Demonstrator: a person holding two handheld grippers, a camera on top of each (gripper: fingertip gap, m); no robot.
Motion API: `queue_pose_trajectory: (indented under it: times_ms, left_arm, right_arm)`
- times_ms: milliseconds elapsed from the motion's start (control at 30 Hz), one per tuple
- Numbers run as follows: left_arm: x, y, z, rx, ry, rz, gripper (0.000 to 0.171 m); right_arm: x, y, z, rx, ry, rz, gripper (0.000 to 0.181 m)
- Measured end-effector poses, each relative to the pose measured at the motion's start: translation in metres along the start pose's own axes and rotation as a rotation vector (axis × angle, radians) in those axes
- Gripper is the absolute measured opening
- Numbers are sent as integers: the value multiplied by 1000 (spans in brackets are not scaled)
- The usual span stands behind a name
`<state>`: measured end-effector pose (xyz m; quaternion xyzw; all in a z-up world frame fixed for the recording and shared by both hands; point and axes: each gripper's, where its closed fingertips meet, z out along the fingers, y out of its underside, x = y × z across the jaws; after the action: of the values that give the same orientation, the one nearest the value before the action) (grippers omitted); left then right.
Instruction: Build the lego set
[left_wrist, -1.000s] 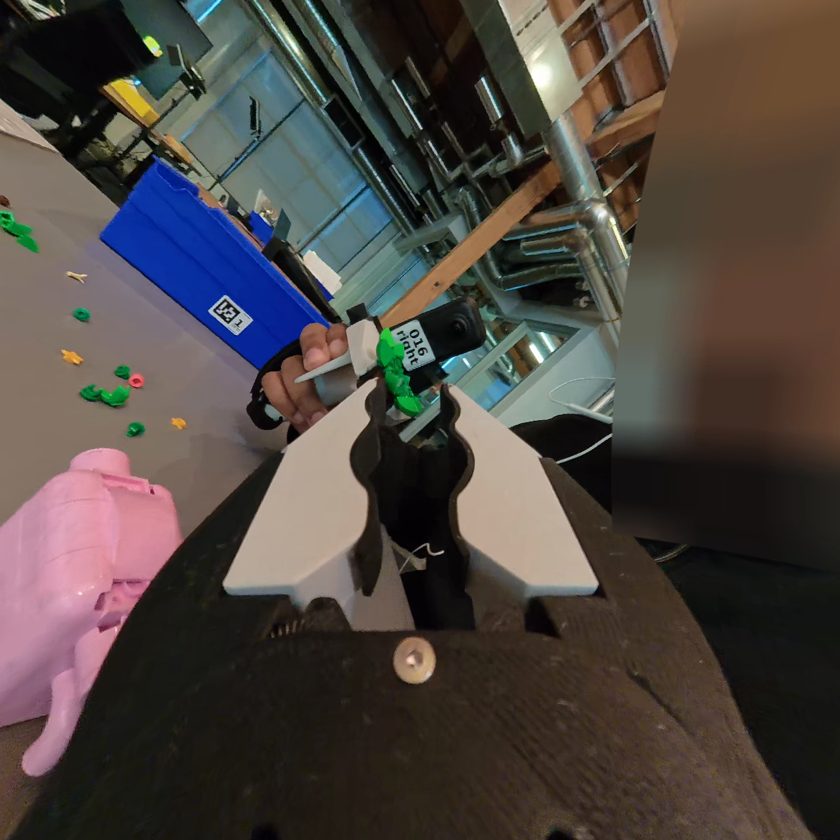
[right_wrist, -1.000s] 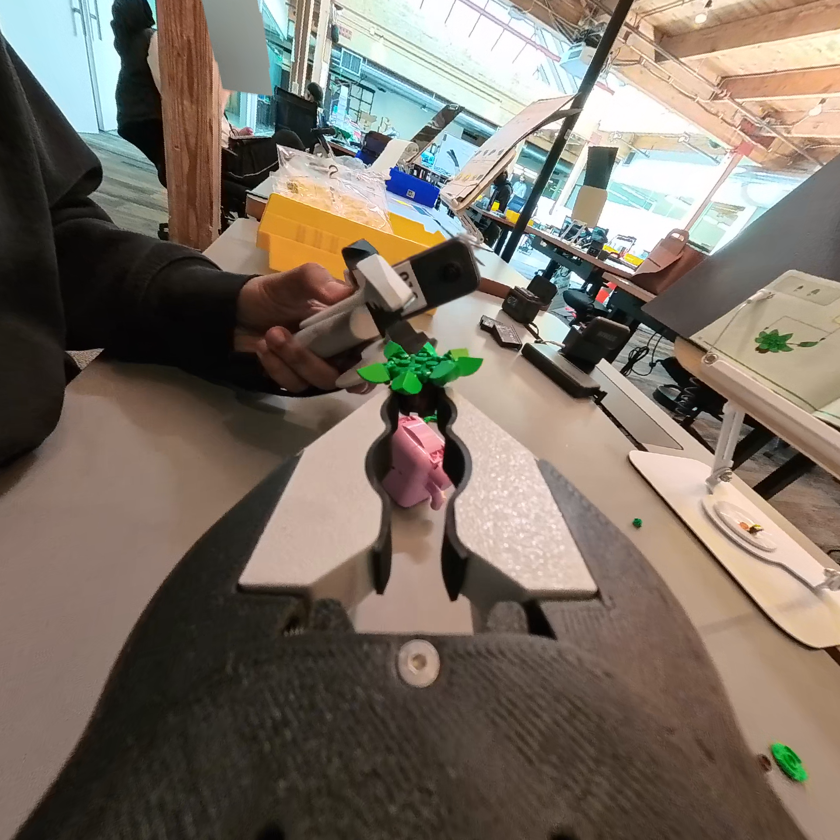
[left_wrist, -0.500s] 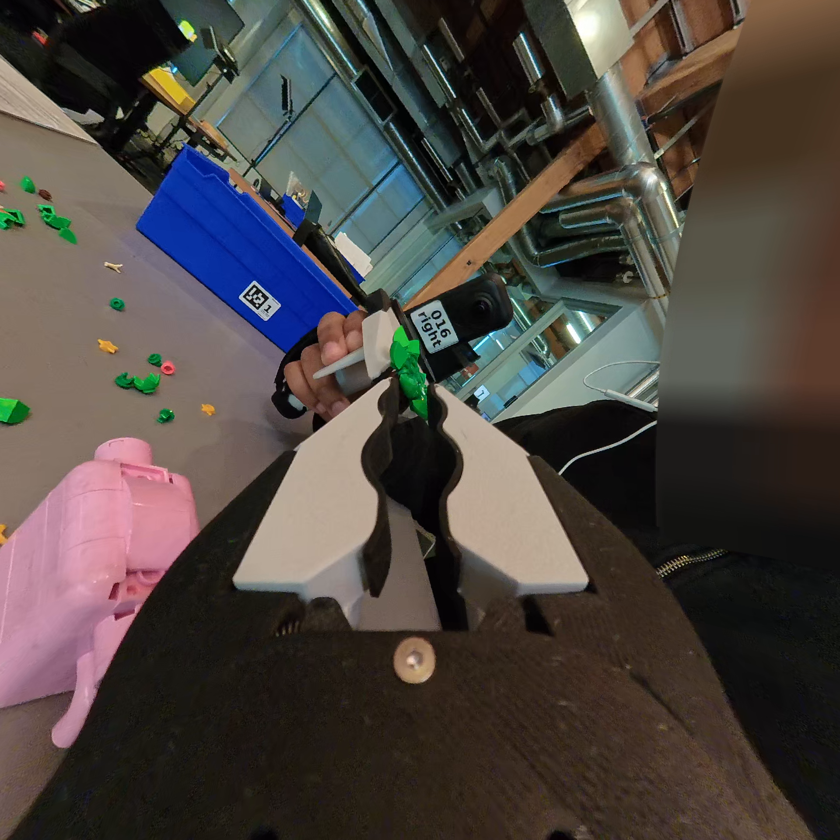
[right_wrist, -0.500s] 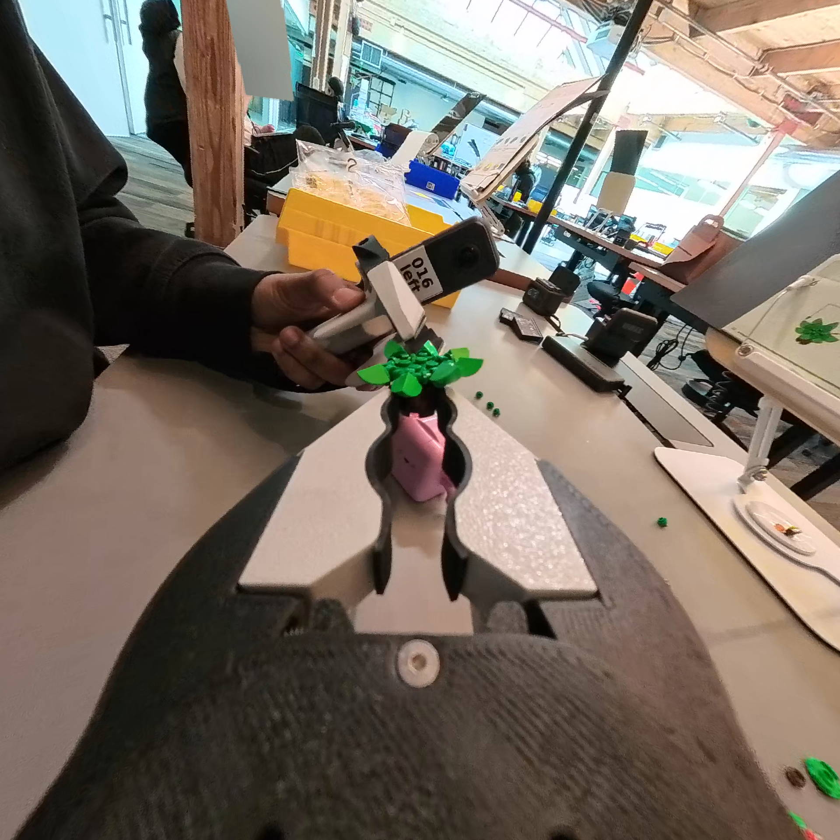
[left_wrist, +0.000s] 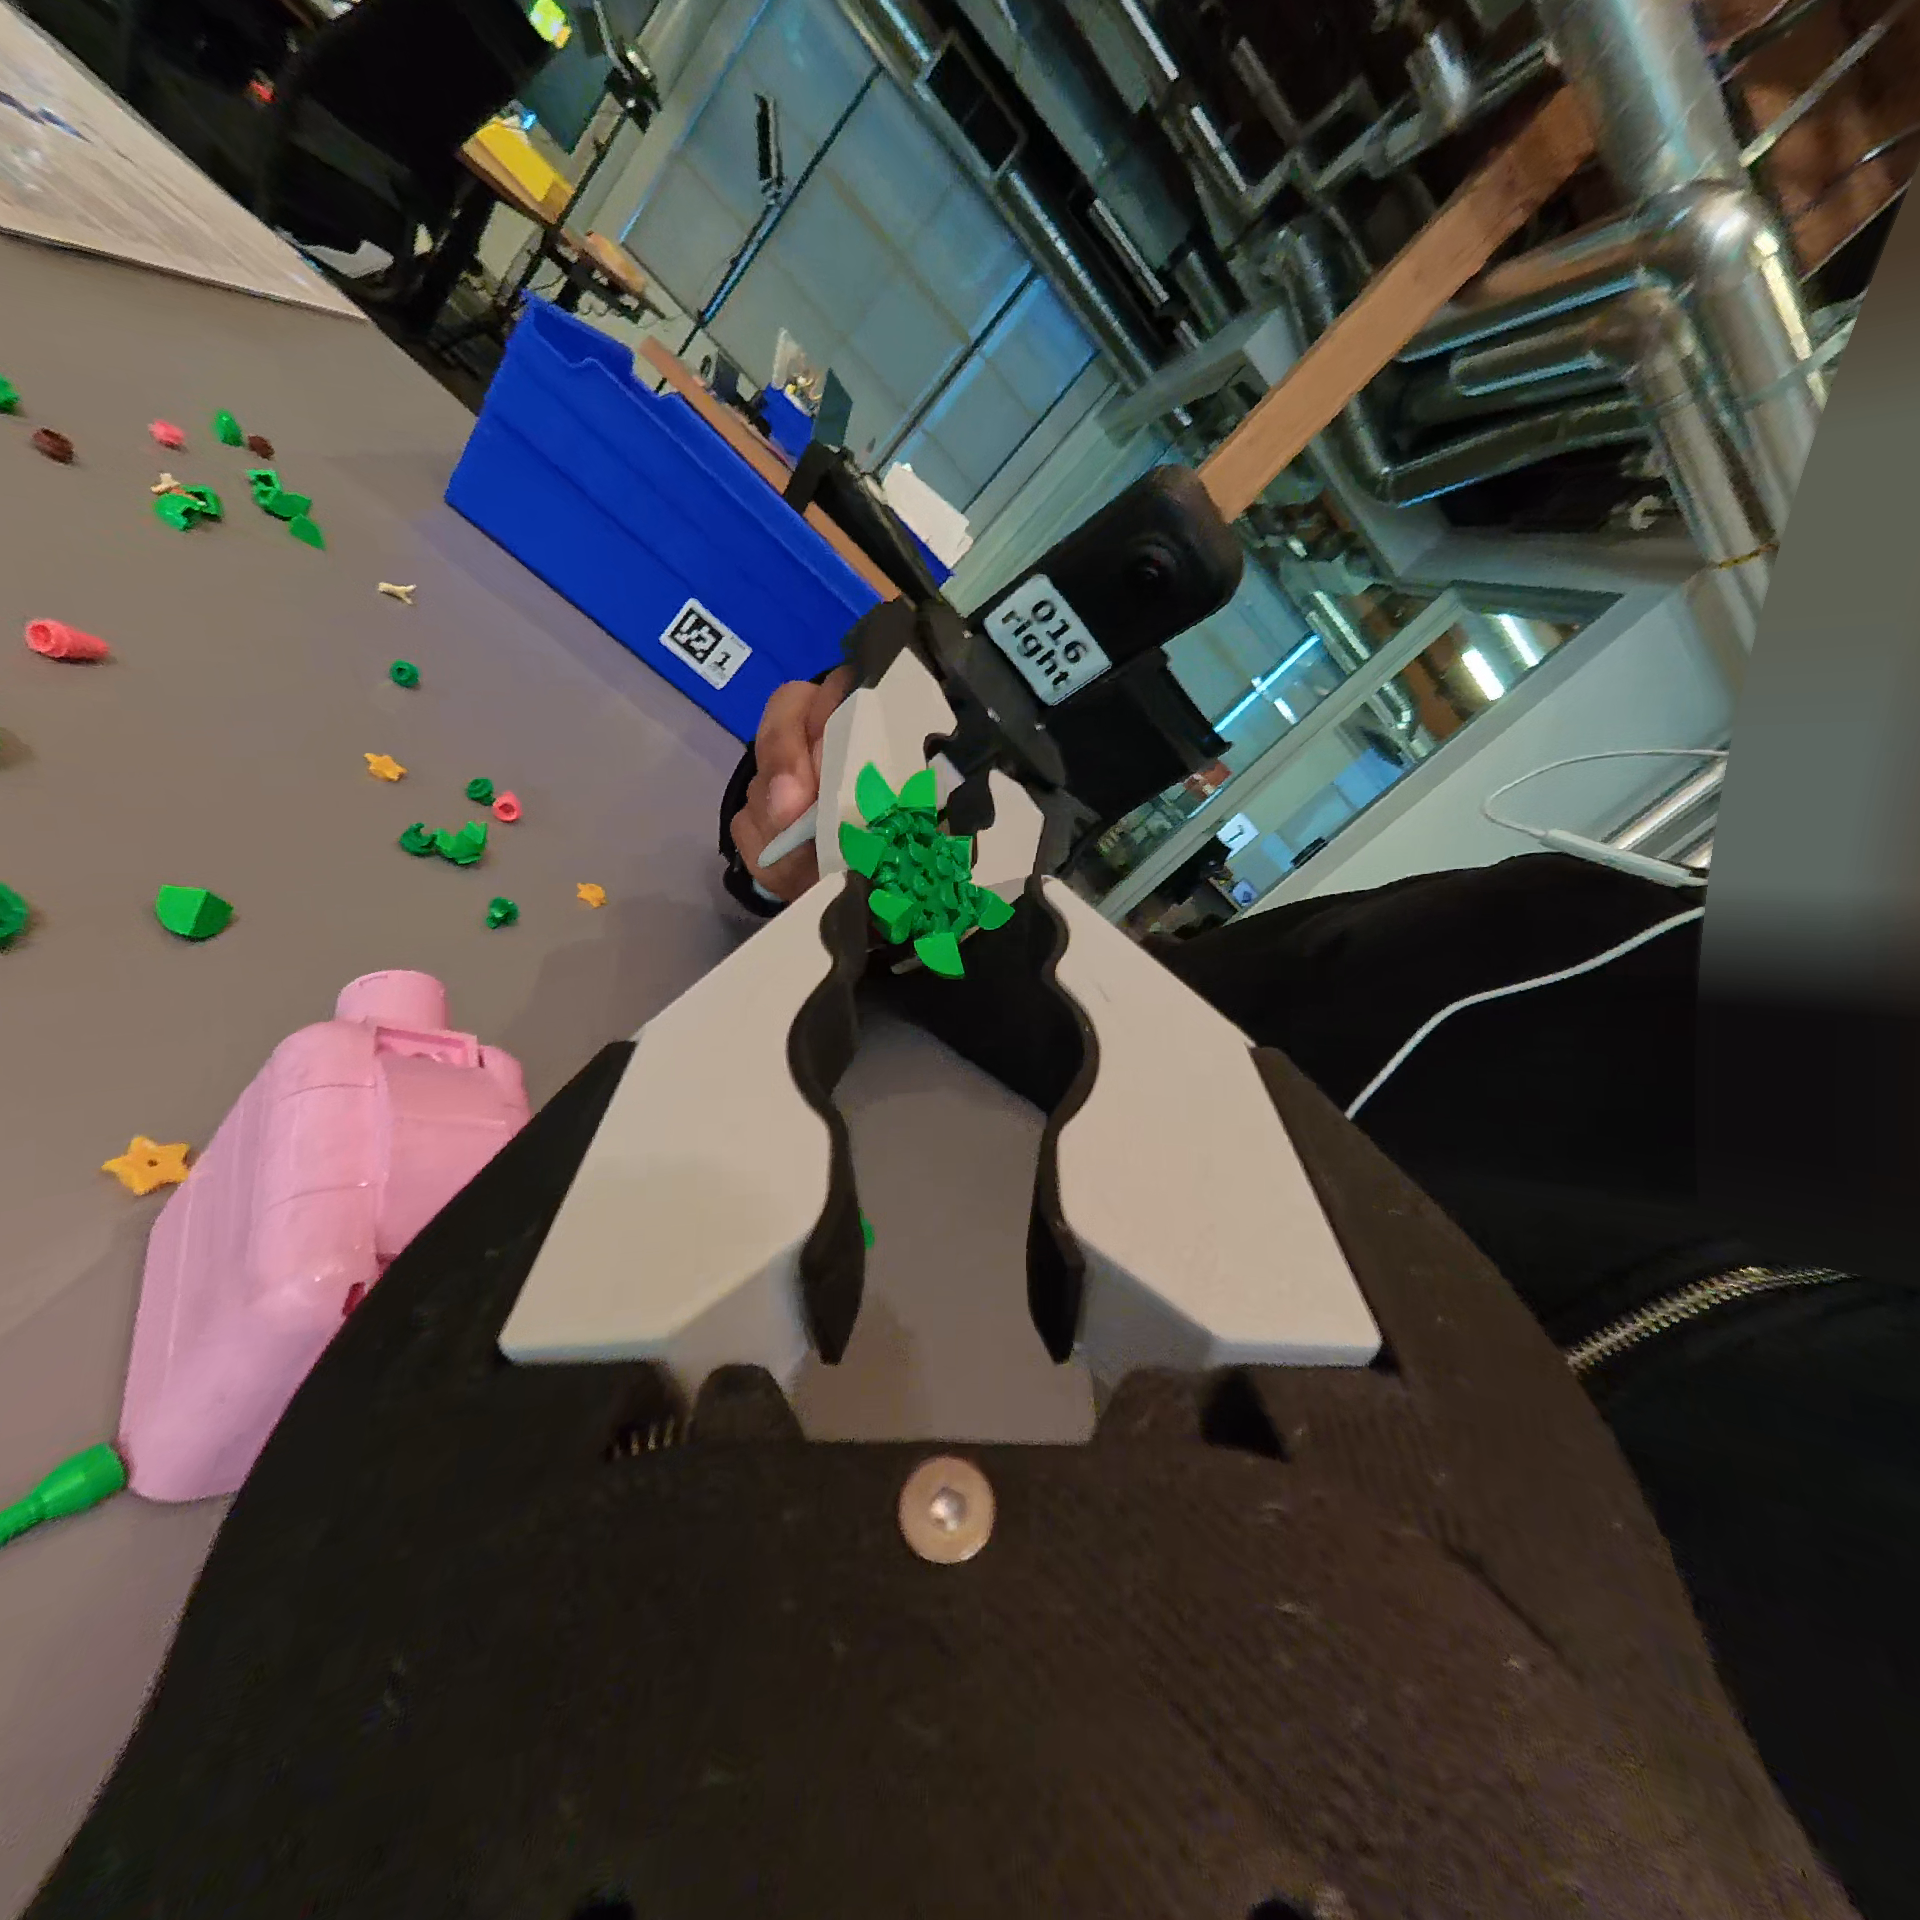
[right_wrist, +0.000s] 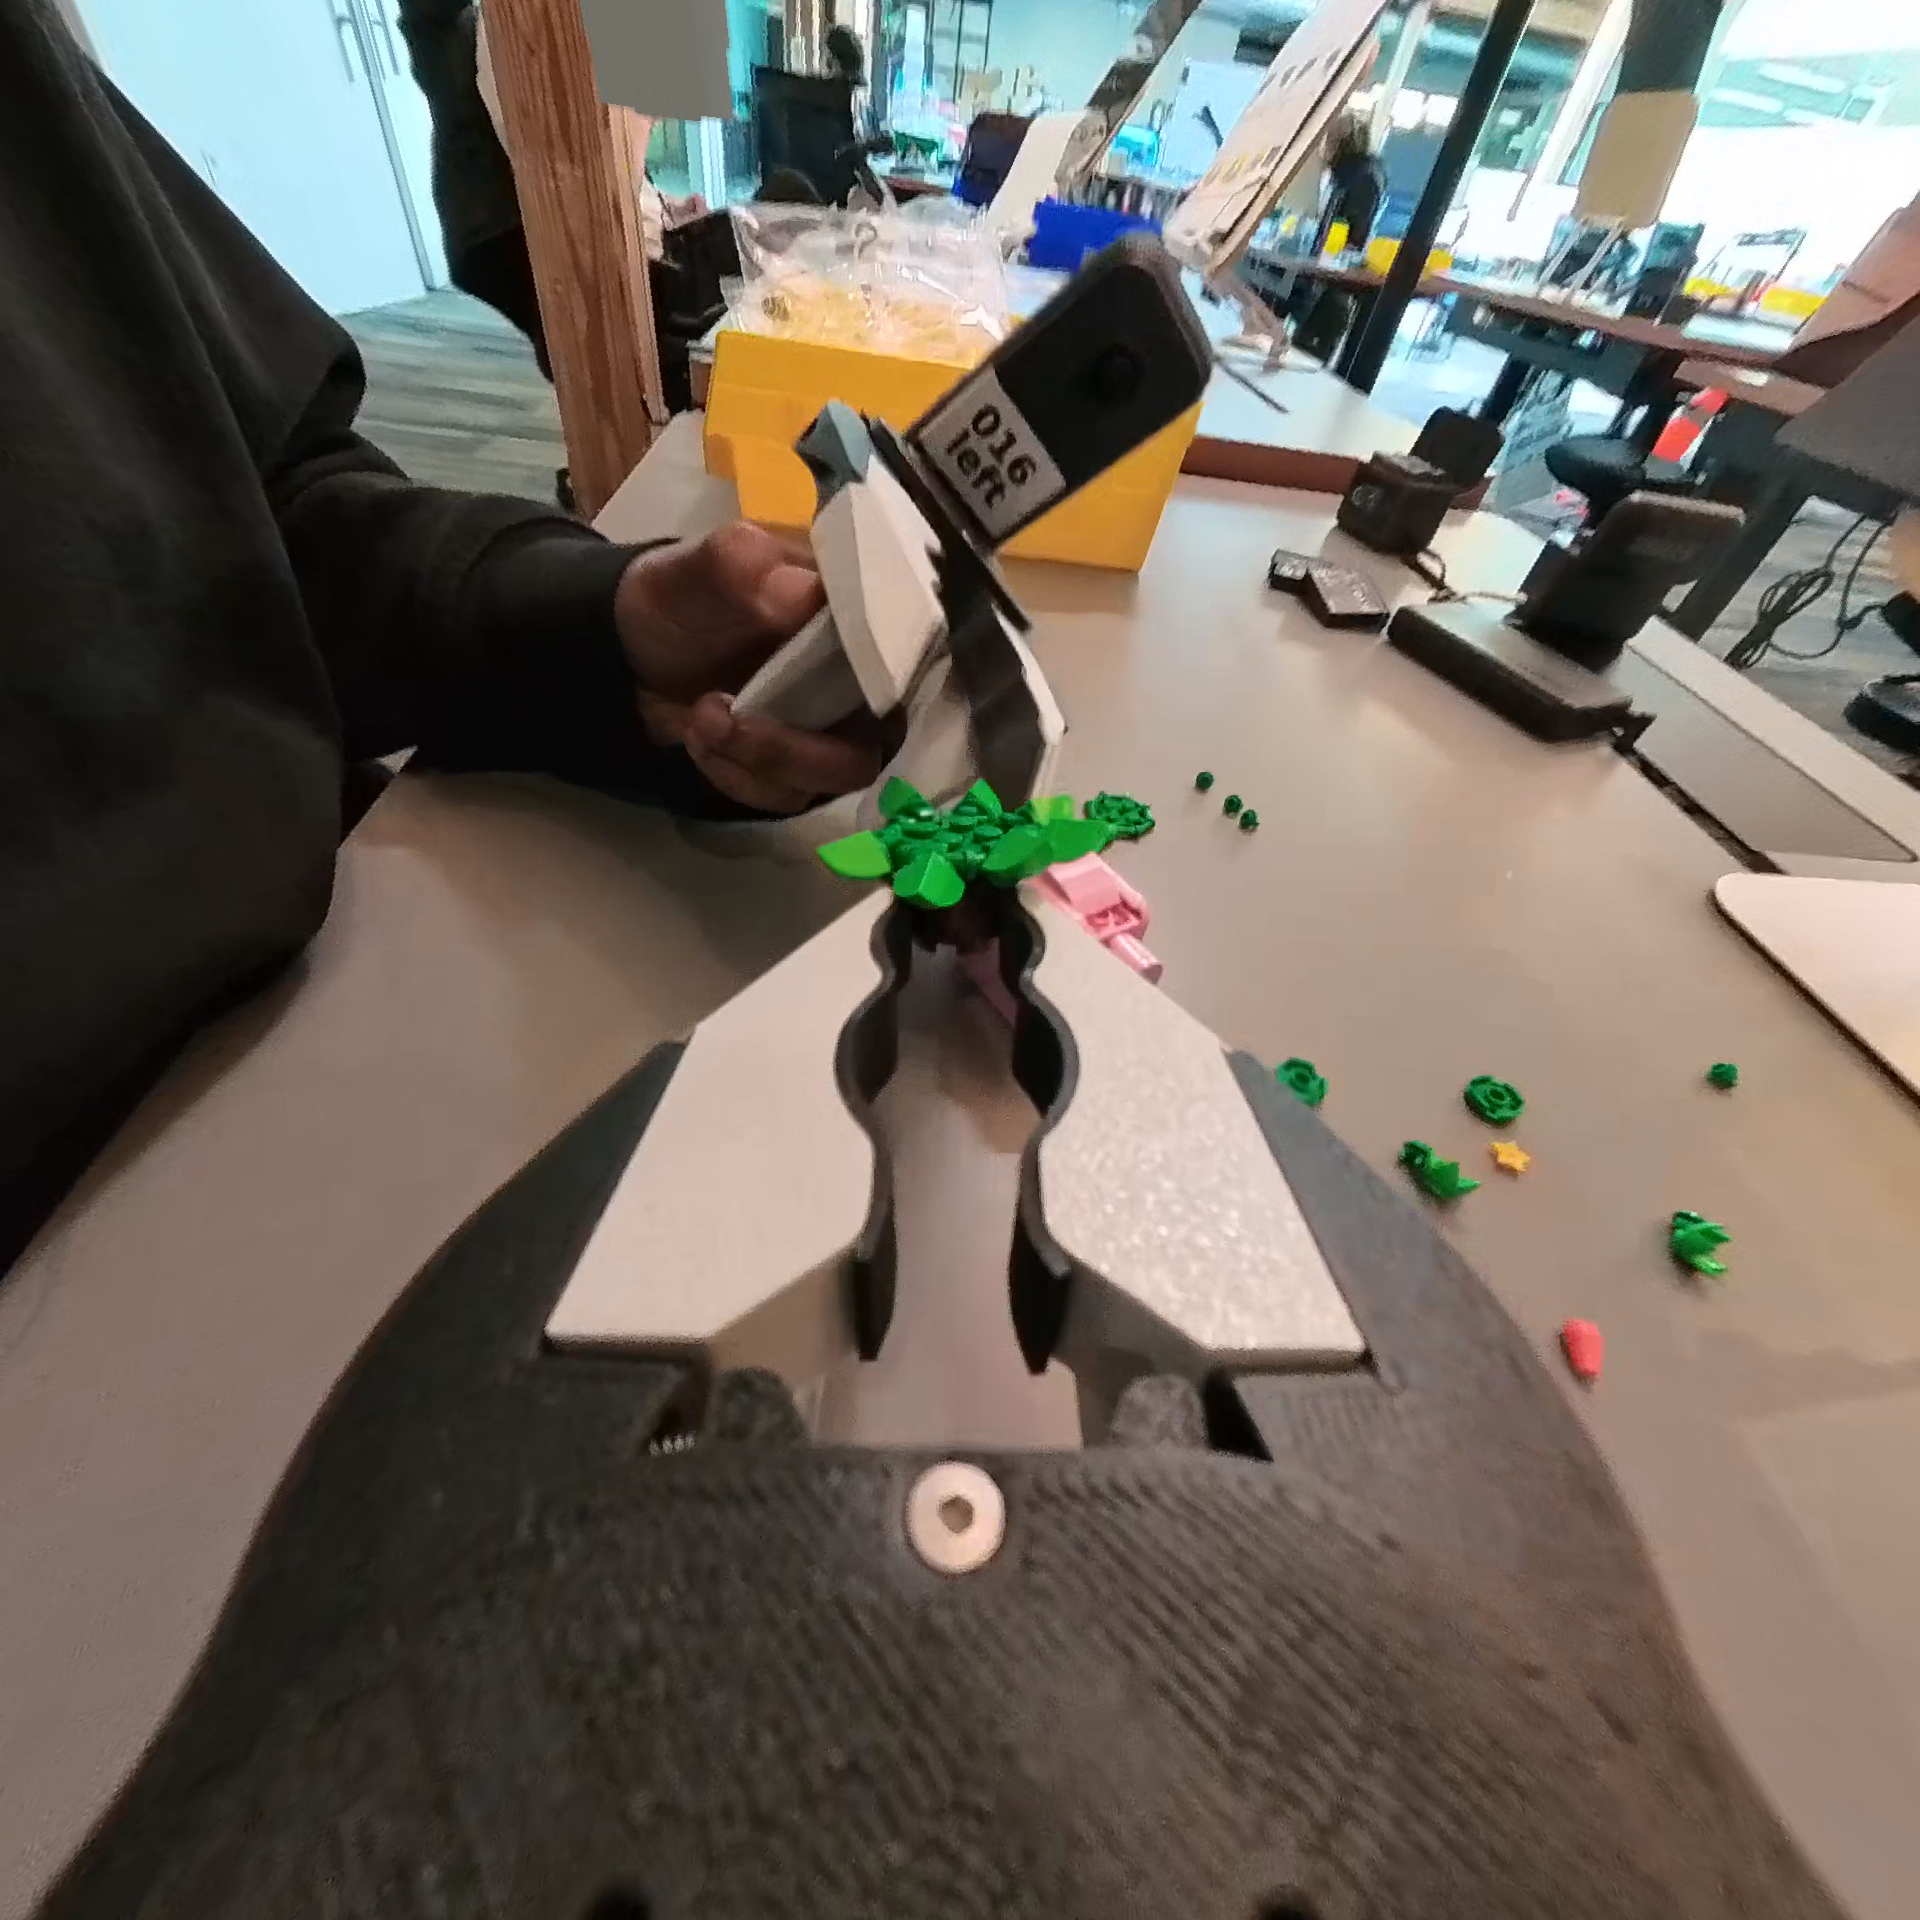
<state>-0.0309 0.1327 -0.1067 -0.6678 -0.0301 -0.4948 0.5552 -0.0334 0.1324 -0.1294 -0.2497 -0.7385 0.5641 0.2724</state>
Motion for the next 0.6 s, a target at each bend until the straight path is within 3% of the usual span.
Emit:
queue_pose_trajectory:
  times_ms: [100, 300, 600]
  left_arm:
    - [-12, 4, 1, -30, -107, 57, 38]
    - [-23, 12, 2, -106, -229, 178, 38]
    - [-25, 38, 13, -264, -258, 278, 32]
  right_arm:
    - [-2, 22, -2, -120, -45, 39, 14]
    - [-9, 81, -3, -427, -89, 117, 14]
    - [-11, 94, -10, -499, -99, 155, 14]
